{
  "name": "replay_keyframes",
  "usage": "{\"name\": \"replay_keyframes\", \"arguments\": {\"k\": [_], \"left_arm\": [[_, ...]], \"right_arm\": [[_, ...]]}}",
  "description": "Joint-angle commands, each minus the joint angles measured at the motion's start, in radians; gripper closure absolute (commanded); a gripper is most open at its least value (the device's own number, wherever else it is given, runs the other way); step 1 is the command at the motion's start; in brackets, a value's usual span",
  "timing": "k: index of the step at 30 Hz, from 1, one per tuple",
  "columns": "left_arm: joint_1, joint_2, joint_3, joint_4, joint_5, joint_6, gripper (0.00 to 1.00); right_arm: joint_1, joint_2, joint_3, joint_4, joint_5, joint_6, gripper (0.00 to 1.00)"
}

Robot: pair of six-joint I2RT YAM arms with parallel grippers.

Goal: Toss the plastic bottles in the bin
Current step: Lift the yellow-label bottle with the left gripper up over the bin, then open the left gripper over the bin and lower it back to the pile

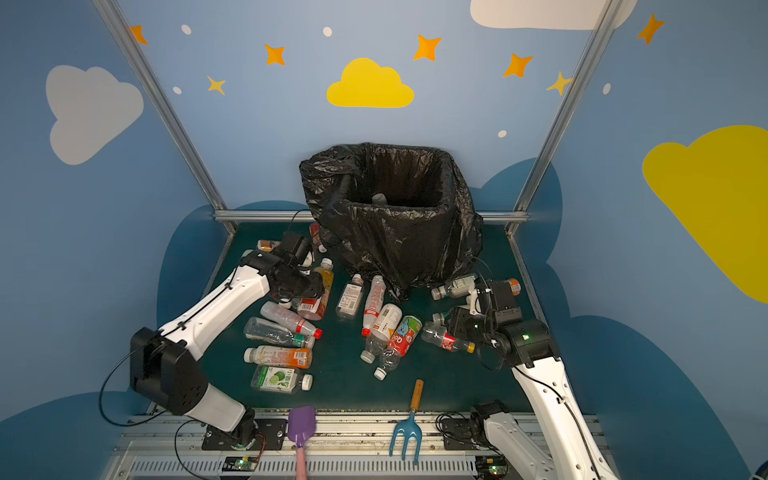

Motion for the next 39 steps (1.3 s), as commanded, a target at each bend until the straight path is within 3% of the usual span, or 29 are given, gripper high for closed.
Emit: {"name": "replay_keyframes", "arguments": {"k": [1, 7, 11, 15, 18, 20, 23, 24, 25, 26, 27, 29, 39], "left_arm": [[0.029, -0.128, 0.006, -0.059, -0.035, -0.053, 0.46], [0.061, -0.298, 0.121, -0.041, -0.052, -0.059, 0.47], [0.060, -0.360, 0.176, 0.073, 0.045, -0.045, 0.47], [0.058, -0.337, 0.264, 0.195, 0.129, -0.056, 0.47], [0.053, -0.224, 0.372, 0.386, 0.271, -0.060, 0.45], [0.042, -0.070, 0.535, 0.488, 0.357, -0.052, 0.45], [0.018, 0.284, 0.998, 0.426, 0.420, -0.022, 0.45], [0.013, 0.436, 1.225, 0.353, 0.431, -0.027, 0.37], [0.013, 0.596, 1.482, 0.272, 0.435, -0.042, 0.10], [0.015, 0.719, 1.690, 0.225, 0.431, -0.062, 0.00], [0.032, 0.768, 1.745, 0.244, 0.432, -0.118, 0.00], [0.048, 0.721, 1.658, 0.294, 0.420, -0.147, 0.00], [0.027, 0.187, 1.045, 0.276, 0.303, 0.037, 0.00]], "right_arm": [[-0.006, 0.007, -0.001, 0.020, -0.007, 0.017, 0.44], [-0.006, 0.037, 0.027, 0.024, -0.006, 0.017, 0.45], [-0.006, 0.059, 0.043, 0.038, -0.023, 0.021, 0.45], [-0.003, 0.074, 0.053, 0.050, -0.034, 0.037, 0.45], [-0.004, 0.088, 0.068, 0.060, -0.045, 0.046, 0.46], [-0.002, 0.102, 0.084, 0.064, -0.052, 0.046, 0.46], [0.000, 0.127, 0.107, 0.061, -0.062, 0.041, 0.46], [0.001, 0.131, 0.112, 0.059, -0.062, 0.039, 0.46], [0.001, 0.132, 0.114, 0.059, -0.060, 0.041, 0.46], [0.001, 0.131, 0.114, 0.062, -0.059, 0.043, 0.46], [0.001, 0.130, 0.114, 0.064, -0.059, 0.046, 0.46], [0.001, 0.125, 0.119, 0.066, -0.056, 0.049, 0.44], [-0.005, 0.140, 0.136, 0.065, 0.022, 0.036, 0.39]]}}
